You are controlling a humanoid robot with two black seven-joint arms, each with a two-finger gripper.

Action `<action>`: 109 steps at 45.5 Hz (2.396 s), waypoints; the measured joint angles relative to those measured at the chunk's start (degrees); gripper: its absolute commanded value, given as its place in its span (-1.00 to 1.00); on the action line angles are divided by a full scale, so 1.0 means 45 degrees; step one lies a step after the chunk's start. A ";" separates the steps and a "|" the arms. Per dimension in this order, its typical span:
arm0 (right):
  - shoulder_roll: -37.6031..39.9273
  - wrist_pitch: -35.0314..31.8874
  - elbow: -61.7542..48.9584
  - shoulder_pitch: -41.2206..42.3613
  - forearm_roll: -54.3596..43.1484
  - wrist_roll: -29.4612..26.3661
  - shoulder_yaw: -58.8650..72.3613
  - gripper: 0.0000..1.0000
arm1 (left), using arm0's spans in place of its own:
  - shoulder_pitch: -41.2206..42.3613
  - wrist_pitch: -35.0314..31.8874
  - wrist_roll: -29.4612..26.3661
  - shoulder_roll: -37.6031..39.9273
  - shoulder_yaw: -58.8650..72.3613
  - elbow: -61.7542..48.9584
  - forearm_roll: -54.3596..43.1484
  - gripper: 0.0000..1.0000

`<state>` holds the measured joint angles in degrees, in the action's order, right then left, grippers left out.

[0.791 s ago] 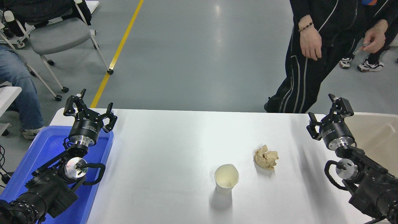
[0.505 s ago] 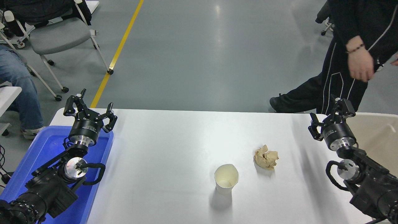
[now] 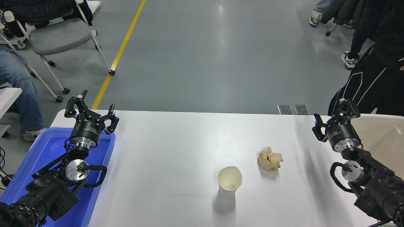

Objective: Dispose of the paper cup in the dustbin

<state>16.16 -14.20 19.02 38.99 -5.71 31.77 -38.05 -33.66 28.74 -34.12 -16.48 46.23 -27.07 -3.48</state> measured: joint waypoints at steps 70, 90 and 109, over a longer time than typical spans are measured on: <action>0.6321 0.0177 1.3001 0.5628 -1.0465 -0.6007 0.8000 1.00 | 0.0000 0.0000 0.0005 -0.0006 0.0000 0.0002 -0.0005 1.00; 0.3334 0.0124 1.3583 0.9185 -1.2728 -0.5992 1.4078 0.98 | 0.0000 0.0000 0.0003 -0.0008 0.0000 0.0006 -0.0006 1.00; 0.0965 0.0178 1.2693 0.9992 -1.2924 -0.6042 1.5904 0.99 | 0.0000 0.0000 0.0004 -0.0008 0.0000 0.0003 -0.0009 1.00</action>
<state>20.50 -13.40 76.14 83.95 -63.87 4.58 33.52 -33.66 28.74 -34.10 -16.52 46.23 -27.06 -3.51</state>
